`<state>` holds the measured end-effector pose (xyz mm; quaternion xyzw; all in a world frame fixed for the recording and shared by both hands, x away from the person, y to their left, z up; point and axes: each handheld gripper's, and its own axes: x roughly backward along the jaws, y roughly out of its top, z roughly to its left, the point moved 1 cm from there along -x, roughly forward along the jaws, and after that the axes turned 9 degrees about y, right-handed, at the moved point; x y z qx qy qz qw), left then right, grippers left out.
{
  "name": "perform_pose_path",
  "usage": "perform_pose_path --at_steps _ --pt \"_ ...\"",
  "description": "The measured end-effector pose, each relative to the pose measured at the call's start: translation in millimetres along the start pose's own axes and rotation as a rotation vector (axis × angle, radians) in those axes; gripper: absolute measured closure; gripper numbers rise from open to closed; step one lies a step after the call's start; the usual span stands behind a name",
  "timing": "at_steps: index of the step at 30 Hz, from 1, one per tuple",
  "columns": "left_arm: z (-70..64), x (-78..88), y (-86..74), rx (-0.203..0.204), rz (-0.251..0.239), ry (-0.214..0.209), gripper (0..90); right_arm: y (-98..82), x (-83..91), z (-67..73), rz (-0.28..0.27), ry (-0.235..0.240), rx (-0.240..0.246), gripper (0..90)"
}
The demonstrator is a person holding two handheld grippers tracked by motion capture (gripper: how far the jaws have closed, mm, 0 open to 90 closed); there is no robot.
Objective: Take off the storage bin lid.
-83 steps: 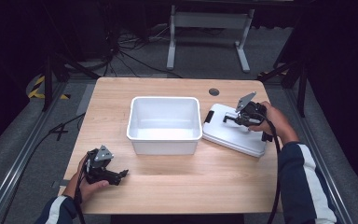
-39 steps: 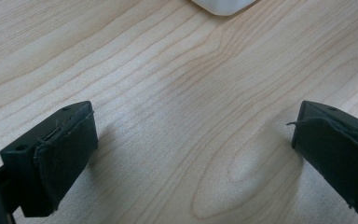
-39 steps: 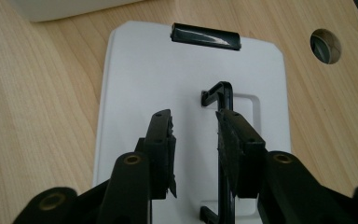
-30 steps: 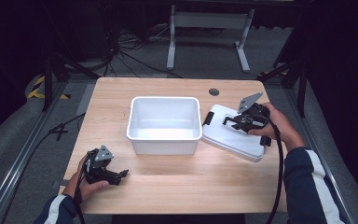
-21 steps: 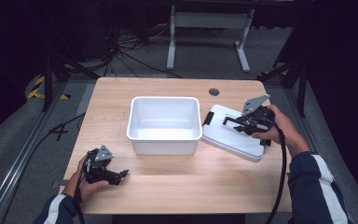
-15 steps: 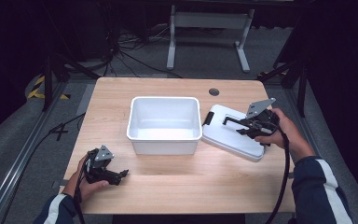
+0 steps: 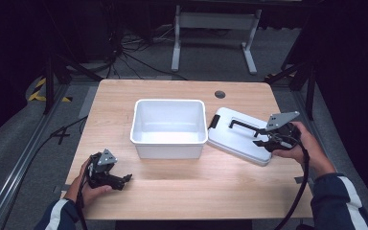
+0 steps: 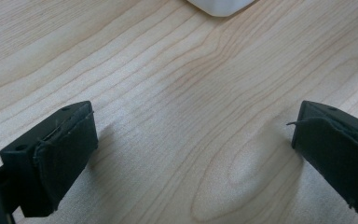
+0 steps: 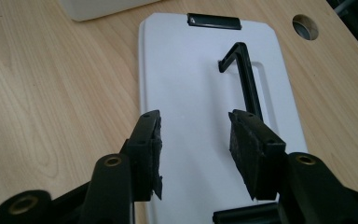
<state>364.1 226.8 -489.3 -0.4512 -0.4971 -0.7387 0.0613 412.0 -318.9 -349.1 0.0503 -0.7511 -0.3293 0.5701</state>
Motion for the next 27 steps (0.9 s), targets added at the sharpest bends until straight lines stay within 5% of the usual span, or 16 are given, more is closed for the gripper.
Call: perform_pose_path --at_steps 10,27 --pt "0.0 0.0 0.0 0.000 0.000 0.000 0.6 -19.1 5.8 10.8 0.004 -0.034 -0.011 50.0" --pt "0.0 0.0 0.0 0.000 0.000 0.000 0.6 -65.3 -10.7 28.6 0.002 -0.038 -0.048 47.6"
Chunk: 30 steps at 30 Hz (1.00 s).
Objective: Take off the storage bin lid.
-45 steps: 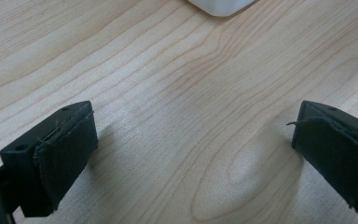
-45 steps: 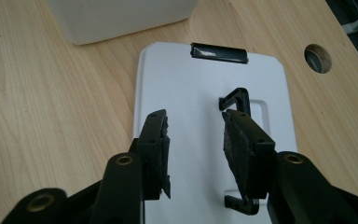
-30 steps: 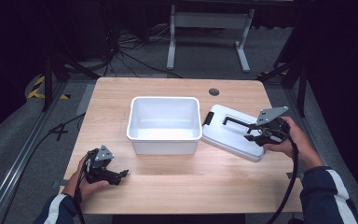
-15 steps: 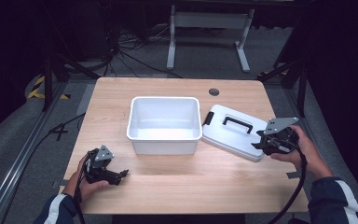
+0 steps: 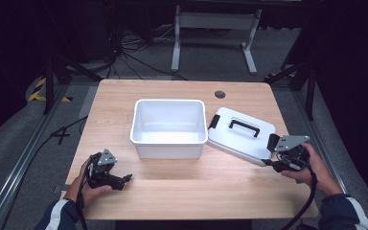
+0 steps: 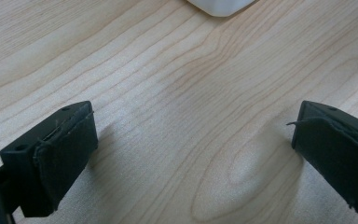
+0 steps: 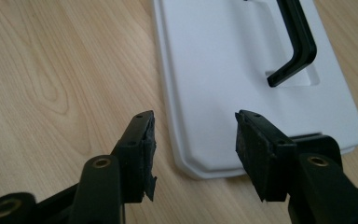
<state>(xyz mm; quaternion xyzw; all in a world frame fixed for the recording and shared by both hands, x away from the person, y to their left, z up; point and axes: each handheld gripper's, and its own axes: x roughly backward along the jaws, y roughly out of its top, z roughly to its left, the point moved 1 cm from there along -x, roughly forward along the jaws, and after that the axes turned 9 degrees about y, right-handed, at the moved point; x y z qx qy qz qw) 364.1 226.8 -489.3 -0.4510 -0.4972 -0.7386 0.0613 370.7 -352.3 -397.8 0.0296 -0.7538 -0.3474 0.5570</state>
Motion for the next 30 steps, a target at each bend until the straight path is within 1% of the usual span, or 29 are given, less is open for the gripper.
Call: perform_pose_path --at_steps 2,5,6,8,9,10,11,13,14,17,18,20,21,22,26,27,28,30 --pt "0.0 -0.7 0.0 0.002 -0.007 -0.001 0.5 -5.2 -2.2 2.0 -0.003 -0.009 -0.003 46.8" --pt "0.1 -0.6 0.1 0.000 -0.005 -0.002 0.5 -10.1 -4.8 3.4 -0.013 -0.007 -0.016 46.3" --pt "0.0 -0.8 0.0 0.002 -0.008 0.000 0.5 -12.9 -6.1 3.6 -0.017 -0.017 -0.019 45.8" --pt "0.0 -0.6 0.1 0.000 -0.006 0.001 0.5 -19.7 -8.3 4.0 -0.031 -0.018 -0.042 44.7" --pt "0.0 -0.8 0.0 0.002 -0.008 0.000 0.5 -19.7 -8.3 4.0 -0.031 -0.018 -0.042 44.7" --pt "0.0 -0.8 0.0 0.002 -0.008 0.000 0.5 -22.9 -9.5 4.1 -0.038 -0.009 -0.054 44.5" --pt "0.2 -1.0 0.2 -0.001 -0.010 0.001 0.5 -25.9 -11.1 3.7 -0.043 -0.011 -0.053 43.6" --pt "0.3 -1.0 0.3 -0.002 -0.010 0.001 0.5 -32.6 -14.2 3.4 -0.056 -0.013 -0.082 41.9" --pt "0.4 -1.0 0.3 -0.003 -0.010 0.001 0.5 -35.5 -15.9 3.8 -0.055 -0.016 -0.086 41.2" --pt "0.9 -1.4 0.6 -0.008 -0.014 0.004 0.5 -43.5 -18.9 6.2 -0.088 -0.013 -0.106 39.1" --pt "0.9 -1.6 0.7 -0.008 -0.015 0.004 0.5 -46.0 -19.8 6.9 -0.094 -0.017 -0.112 38.7" --pt "0.5 -1.4 0.8 0.000 -0.010 0.002 0.5 -50.8 -21.7 8.6 -0.107 -0.011 -0.138 37.1" --pt "0.5 -1.5 0.8 0.000 -0.011 0.002 0.5 -53.3 -22.6 9.4 -0.113 -0.005 -0.144 36.5" --pt "0.7 -1.7 0.9 -0.003 -0.013 0.005 0.5 -55.7 -23.4 10.4 -0.121 -0.009 -0.147 36.5" --pt "0.1 -2.2 0.9 0.007 -0.012 -0.003 0.5 -66.3 -26.7 11.5 -0.124 -0.022 -0.199 34.4" --pt "0.2 -2.2 1.0 0.006 -0.011 -0.004 0.5 -69.2 -27.5 11.7 -0.127 -0.025 -0.222 32.9" --pt "0.3 -2.3 1.0 0.006 -0.011 -0.005 0.4 -72.2 -28.0 11.8 -0.138 -0.016 -0.248 31.8" --pt "0.5 -2.3 1.0 0.003 -0.010 -0.006 0.4 -79.0 -27.7 12.5 -0.171 -0.011 -0.278 30.2"
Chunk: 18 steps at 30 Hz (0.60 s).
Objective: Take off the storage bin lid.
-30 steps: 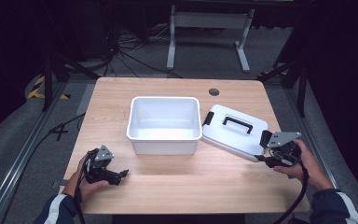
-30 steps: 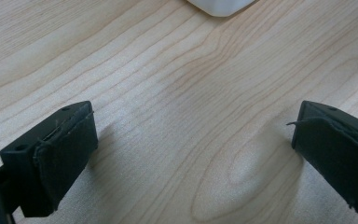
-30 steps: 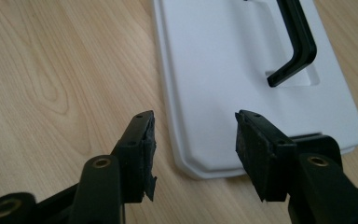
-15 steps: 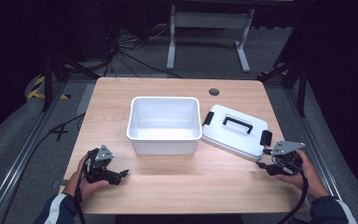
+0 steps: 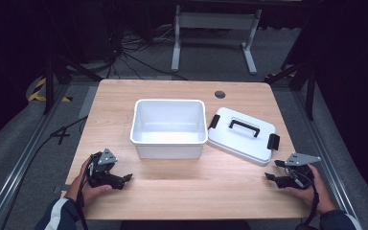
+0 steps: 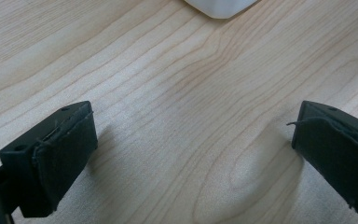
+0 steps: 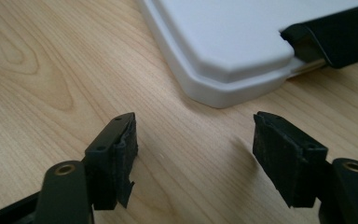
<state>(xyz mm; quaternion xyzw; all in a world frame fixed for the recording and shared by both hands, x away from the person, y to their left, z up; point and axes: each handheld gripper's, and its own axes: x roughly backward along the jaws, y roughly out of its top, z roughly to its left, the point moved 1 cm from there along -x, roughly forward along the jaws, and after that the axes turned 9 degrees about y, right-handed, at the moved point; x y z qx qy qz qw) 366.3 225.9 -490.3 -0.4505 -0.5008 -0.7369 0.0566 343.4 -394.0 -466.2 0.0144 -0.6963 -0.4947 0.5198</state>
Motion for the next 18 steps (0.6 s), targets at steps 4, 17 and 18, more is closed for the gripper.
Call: perform_pose_path --at_steps 4,17,18 --pt "0.8 -0.6 0.5 -0.008 -0.005 -0.001 0.4 -10.7 0.5 -2.4 -0.069 0.003 -0.059 26.9" --pt "2.2 -1.8 2.5 -0.024 -0.001 -0.004 0.2 -11.4 0.8 -2.3 -0.070 -0.001 -0.057 26.2" --pt "2.2 -1.8 2.5 -0.024 -0.001 -0.004 0.2 -11.4 0.8 -2.3 -0.070 -0.001 -0.057 26.2"
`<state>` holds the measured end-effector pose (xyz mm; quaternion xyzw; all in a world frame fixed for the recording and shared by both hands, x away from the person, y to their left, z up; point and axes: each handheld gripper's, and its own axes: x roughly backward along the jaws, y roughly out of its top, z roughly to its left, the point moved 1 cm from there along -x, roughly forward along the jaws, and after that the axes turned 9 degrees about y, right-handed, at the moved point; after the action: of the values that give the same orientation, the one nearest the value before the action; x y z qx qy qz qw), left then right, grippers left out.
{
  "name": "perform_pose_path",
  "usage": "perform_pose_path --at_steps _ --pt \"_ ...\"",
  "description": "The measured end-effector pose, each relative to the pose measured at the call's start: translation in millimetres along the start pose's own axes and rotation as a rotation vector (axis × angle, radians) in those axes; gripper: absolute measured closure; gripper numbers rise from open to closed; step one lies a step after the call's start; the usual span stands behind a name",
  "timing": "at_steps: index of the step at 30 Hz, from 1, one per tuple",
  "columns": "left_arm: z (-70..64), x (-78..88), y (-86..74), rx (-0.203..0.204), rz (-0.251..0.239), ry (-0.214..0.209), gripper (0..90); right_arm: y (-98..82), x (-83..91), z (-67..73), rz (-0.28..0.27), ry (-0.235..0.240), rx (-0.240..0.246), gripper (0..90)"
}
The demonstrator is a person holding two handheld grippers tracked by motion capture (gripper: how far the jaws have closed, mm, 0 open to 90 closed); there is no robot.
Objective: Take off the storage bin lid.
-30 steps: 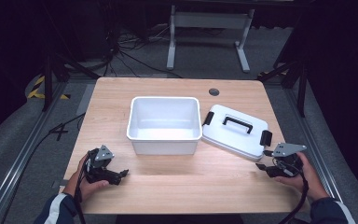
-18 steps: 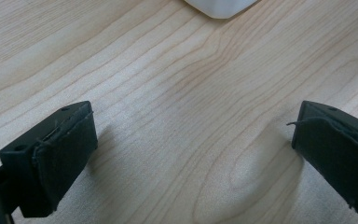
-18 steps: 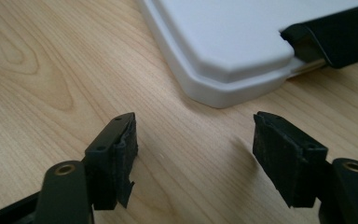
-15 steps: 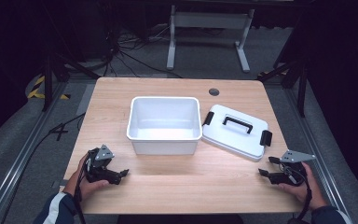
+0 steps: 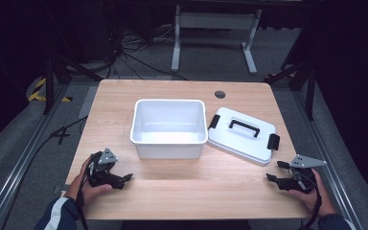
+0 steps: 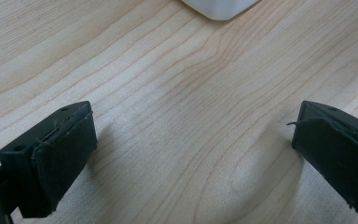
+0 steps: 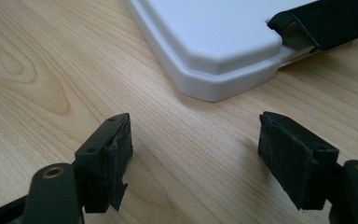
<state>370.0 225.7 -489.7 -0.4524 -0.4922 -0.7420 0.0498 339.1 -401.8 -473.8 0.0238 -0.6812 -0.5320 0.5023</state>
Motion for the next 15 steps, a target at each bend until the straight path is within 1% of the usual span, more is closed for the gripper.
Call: perform_pose_path --at_steps 1,5,6,15 --pt "-0.8 -0.7 0.3 0.013 -0.001 -0.005 0.2 -0.2 0.1 0.3 0.000 -0.002 -0.002 26.1" --pt "-0.4 -0.4 0.7 0.010 0.006 -0.007 0.2 -0.3 0.3 0.5 0.000 -0.005 -0.004 25.9" --pt "-0.8 -1.0 0.3 0.013 -0.004 -0.002 0.2 -0.3 0.3 0.6 0.000 -0.005 -0.006 25.9" --pt "-0.7 -0.8 0.5 0.012 0.000 -0.003 0.4 -0.4 0.3 0.8 0.000 -0.007 -0.008 25.8"
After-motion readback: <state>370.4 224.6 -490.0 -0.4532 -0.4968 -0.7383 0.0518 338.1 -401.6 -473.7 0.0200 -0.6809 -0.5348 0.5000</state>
